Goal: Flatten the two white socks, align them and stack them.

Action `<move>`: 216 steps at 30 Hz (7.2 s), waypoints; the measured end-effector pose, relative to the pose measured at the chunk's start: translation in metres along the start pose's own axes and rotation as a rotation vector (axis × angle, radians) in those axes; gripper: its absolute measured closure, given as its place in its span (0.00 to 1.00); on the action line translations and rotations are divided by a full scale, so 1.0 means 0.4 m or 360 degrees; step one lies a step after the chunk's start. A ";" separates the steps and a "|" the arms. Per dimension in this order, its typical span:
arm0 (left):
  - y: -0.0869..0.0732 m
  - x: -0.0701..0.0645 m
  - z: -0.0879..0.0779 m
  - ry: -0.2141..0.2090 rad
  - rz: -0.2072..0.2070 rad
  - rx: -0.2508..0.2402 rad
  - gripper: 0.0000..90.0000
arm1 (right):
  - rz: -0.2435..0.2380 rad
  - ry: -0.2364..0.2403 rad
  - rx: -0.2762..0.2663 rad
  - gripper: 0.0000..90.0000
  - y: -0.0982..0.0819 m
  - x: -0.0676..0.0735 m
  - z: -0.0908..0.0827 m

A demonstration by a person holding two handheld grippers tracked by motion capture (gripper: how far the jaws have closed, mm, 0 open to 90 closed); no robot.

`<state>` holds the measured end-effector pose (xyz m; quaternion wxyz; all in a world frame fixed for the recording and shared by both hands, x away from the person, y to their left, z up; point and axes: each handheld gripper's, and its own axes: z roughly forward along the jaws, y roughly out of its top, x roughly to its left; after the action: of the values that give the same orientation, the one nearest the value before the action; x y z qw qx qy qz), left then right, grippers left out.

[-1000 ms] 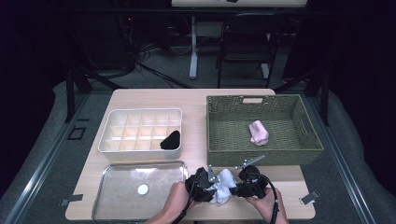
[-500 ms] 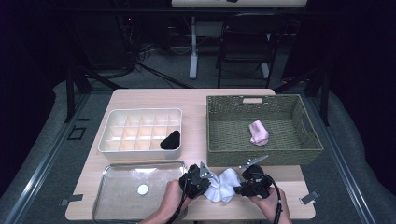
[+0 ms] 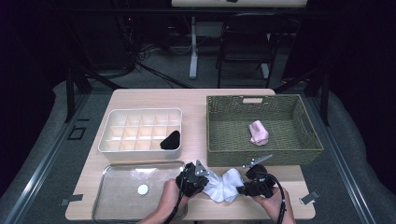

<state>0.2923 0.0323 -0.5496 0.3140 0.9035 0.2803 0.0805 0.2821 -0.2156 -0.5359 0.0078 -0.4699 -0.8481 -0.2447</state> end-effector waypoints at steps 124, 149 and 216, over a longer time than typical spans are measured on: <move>-0.007 0.030 0.008 -0.0041 -0.0012 0.0325 0.88 | -0.0003 -0.0288 -0.0048 0.87 -0.028 -0.058 -0.080; -0.002 0.015 0.011 -0.0163 -0.0050 0.0281 0.88 | 0.0060 -0.0539 -0.0018 0.89 -0.022 -0.036 -0.107; -0.011 0.046 0.007 -0.0165 -0.0094 0.0297 0.84 | 0.0442 -0.0459 0.0024 0.96 -0.076 -0.213 -0.099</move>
<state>0.3065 0.0439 -0.5552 0.2448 0.9232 0.2964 -0.0021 0.2968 -0.3132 -0.5343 -0.0765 -0.6125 -0.7693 -0.1650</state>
